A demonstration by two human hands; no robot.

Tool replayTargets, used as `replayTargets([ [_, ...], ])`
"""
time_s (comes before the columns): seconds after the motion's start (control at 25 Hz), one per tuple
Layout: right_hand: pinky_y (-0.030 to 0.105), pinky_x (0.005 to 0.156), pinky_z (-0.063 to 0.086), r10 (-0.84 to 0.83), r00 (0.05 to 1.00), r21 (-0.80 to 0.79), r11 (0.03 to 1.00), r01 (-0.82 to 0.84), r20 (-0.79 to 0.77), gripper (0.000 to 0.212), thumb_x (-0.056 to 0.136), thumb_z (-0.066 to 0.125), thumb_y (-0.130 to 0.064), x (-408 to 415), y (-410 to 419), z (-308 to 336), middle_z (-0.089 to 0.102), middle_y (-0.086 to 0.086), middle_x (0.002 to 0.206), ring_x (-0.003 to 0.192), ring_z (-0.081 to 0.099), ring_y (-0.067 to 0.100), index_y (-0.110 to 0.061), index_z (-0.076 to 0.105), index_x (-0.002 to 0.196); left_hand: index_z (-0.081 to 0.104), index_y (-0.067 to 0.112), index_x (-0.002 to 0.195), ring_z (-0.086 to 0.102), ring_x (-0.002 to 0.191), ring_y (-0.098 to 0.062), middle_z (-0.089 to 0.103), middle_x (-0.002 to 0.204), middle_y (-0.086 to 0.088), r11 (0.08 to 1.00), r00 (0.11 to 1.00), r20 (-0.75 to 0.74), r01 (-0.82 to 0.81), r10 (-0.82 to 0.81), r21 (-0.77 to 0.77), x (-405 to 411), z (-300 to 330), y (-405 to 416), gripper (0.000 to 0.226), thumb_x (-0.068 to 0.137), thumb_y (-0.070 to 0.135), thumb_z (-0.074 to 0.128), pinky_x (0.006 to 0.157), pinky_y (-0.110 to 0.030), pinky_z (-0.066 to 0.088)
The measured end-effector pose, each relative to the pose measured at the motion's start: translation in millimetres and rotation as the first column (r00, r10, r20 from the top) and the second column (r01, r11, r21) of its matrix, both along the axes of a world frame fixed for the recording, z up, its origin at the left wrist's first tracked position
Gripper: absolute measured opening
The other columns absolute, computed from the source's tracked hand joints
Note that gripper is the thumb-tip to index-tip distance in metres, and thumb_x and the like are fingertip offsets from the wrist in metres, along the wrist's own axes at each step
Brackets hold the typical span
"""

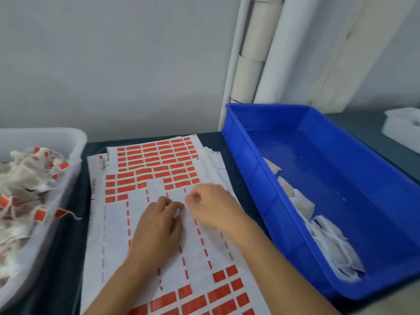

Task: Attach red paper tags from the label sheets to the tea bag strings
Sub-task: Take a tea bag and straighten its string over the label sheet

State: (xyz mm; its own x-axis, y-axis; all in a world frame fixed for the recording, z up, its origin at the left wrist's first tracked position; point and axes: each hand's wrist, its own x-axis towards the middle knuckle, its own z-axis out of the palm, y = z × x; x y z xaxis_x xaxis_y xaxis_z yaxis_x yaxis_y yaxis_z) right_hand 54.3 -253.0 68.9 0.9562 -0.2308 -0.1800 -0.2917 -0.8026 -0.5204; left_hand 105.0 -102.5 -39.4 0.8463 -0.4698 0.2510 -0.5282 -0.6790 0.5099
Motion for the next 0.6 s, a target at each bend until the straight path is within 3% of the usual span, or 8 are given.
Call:
replayTargets([
  [0.16,0.032,0.066,0.047,-0.212,0.931,-0.072,0.967,0.243,0.297,0.023,0.103,0.049,-0.024,-1,-61,50,0.066,-0.003,0.084,0.075,0.060,0.012,-0.017,0.065,0.088,0.061,0.039,0.130,0.054,0.109,-0.007,0.055,0.128,0.021,1.000,0.999,-0.048,0.010,-0.009,0.018,-3,5,-1,0.029,0.103,0.044,0.054,0.096,-0.026,0.052],
  [0.24,0.041,0.070,0.056,-0.282,0.888,-0.154,0.922,0.355,0.362,0.019,0.098,0.051,-0.012,-6,-99,69,0.070,0.006,0.093,0.084,0.064,0.025,-0.011,0.069,0.094,0.062,0.037,0.132,0.054,0.112,-0.008,0.056,0.130,0.018,1.000,0.997,-0.075,0.002,-0.001,0.014,-5,10,-1,0.030,0.103,0.042,0.055,0.099,-0.028,0.052],
  [0.32,0.050,0.081,0.059,-0.334,0.915,-0.285,0.875,0.391,0.228,0.020,0.095,0.054,-0.007,-17,-137,77,0.072,0.015,0.108,0.097,0.067,0.035,-0.006,0.070,0.106,0.063,0.035,0.132,0.054,0.114,-0.009,0.056,0.132,0.016,1.000,0.996,-0.089,-0.004,0.004,0.008,-6,12,0,0.031,0.103,0.041,0.055,0.100,-0.030,0.052],
  [0.44,0.049,0.089,0.057,-0.381,0.897,-0.467,0.850,0.244,-0.224,0.032,0.092,0.070,-0.025,-39,-170,69,0.069,0.019,0.122,0.111,0.068,0.037,-0.006,0.069,0.118,0.065,0.033,0.131,0.053,0.113,-0.007,0.057,0.131,0.016,1.000,0.996,-0.091,0.006,-0.007,-0.013,-7,12,0,0.031,0.102,0.040,0.057,0.099,-0.028,0.052],
  [0.52,0.042,0.084,0.057,-0.390,0.812,-0.496,0.856,0.147,-0.434,0.032,0.087,0.078,-0.030,-50,-177,51,0.071,0.014,0.110,0.097,0.069,0.034,-0.006,0.069,0.105,0.065,0.032,0.130,0.053,0.111,-0.007,0.058,0.130,0.015,1.000,0.996,-0.087,0.010,-0.011,-0.019,-6,12,0,0.031,0.101,0.039,0.057,0.098,-0.028,0.052],
  [0.6,0.035,0.071,0.052,-0.424,0.758,-0.485,0.859,0.163,-0.496,0.016,0.082,0.076,-0.019,-56,-178,32,0.067,0.010,0.087,0.073,0.062,0.028,-0.008,0.064,0.084,0.066,0.031,0.130,0.053,0.111,-0.008,0.059,0.130,0.014,1.000,0.996,-0.088,0.009,-0.011,-0.019,-6,12,0,0.030,0.101,0.038,0.058,0.097,-0.029,0.053],
])
